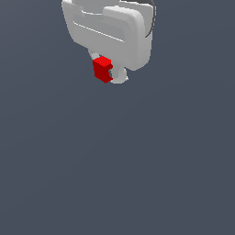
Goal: Pick up the red cube and move it to a goal position.
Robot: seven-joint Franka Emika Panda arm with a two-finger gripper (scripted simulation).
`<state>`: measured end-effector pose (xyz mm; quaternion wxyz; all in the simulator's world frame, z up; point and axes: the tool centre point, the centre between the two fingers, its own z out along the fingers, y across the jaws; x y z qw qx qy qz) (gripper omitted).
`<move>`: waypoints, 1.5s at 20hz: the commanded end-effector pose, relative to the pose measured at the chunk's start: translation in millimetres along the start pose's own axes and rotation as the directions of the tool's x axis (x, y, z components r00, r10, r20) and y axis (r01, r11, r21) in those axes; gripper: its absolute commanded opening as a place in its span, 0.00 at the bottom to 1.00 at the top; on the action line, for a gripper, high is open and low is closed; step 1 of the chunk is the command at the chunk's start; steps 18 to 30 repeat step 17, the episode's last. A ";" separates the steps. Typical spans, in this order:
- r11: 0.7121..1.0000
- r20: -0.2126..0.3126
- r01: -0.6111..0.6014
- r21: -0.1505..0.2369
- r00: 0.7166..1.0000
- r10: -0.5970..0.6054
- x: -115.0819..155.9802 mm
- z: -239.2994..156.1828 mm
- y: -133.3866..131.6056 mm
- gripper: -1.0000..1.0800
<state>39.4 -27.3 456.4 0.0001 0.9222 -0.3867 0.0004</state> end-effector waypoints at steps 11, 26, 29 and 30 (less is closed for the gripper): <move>1.000 0.001 0.001 0.000 1.000 -0.001 4.1 -37.9 -0.9 0.00; 1.000 0.001 0.001 0.000 1.000 -0.001 4.7 -39.8 -1.5 0.00; 1.000 0.001 0.001 0.000 1.000 -0.001 4.7 -39.8 -1.5 0.00; 1.000 0.001 0.001 0.000 1.000 -0.001 4.7 -39.8 -1.5 0.00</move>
